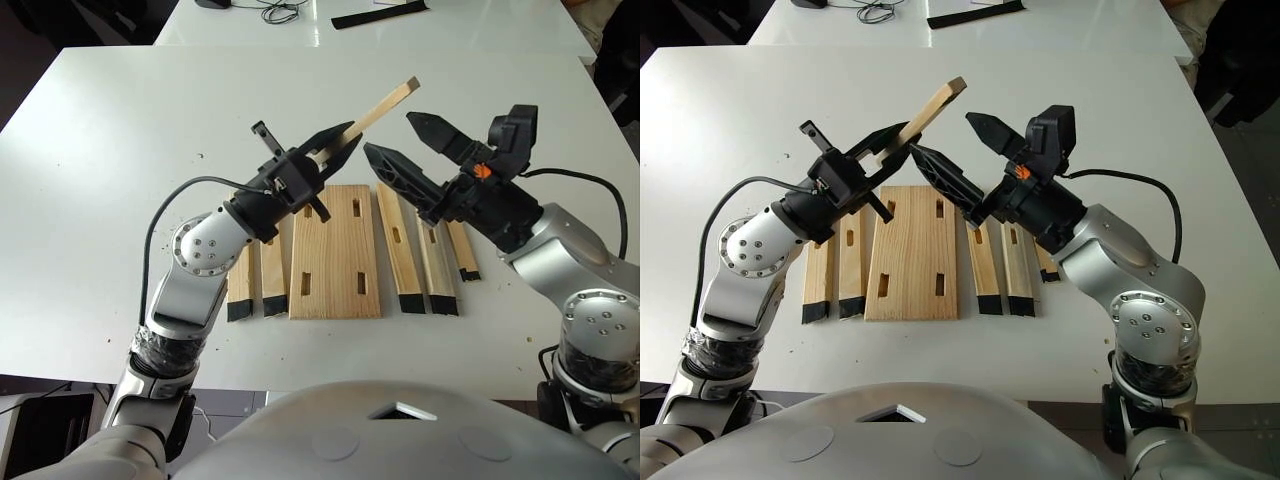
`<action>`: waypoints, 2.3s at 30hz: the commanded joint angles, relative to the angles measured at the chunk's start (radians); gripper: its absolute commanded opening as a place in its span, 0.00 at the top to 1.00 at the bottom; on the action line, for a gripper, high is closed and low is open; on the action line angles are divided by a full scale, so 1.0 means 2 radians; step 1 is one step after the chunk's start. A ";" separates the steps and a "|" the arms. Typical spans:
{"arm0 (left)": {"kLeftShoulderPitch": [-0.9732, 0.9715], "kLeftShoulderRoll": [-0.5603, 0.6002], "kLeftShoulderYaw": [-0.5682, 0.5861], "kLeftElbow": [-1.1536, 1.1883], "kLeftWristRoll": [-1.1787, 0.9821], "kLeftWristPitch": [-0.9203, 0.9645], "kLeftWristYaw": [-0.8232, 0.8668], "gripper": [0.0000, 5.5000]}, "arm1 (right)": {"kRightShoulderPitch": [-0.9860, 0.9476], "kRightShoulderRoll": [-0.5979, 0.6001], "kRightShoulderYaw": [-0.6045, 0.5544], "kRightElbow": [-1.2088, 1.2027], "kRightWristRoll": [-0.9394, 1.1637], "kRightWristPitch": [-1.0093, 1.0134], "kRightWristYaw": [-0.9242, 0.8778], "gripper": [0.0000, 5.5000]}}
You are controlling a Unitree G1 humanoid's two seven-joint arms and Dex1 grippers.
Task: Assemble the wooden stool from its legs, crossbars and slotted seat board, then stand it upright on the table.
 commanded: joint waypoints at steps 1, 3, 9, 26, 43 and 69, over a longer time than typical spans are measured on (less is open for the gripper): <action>0.008 0.000 -0.007 -0.005 0.000 0.000 -0.010 0.92 | -0.018 0.002 0.010 0.010 -0.014 -0.007 0.002 0.02; 0.011 0.000 -0.009 -0.004 0.002 -0.004 -0.011 0.92 | -0.025 0.001 0.014 0.014 -0.018 -0.008 0.004 0.02; 0.020 -0.005 -0.017 -0.001 0.018 -0.016 -0.006 0.92 | -0.044 0.004 0.024 0.023 -0.020 -0.007 0.011 0.16; 0.013 -0.013 -0.010 0.018 0.054 -0.053 0.005 0.92 | -0.036 0.000 0.048 0.019 -0.067 -0.011 0.033 0.63; 0.017 -0.009 0.012 0.049 0.088 -0.079 0.023 0.92 | -0.025 -0.015 0.046 0.021 -0.094 -0.008 0.058 0.76; 0.063 0.010 0.021 0.084 0.075 -0.011 0.001 0.60 | -0.025 -0.108 0.000 0.061 -0.230 -0.065 0.159 0.76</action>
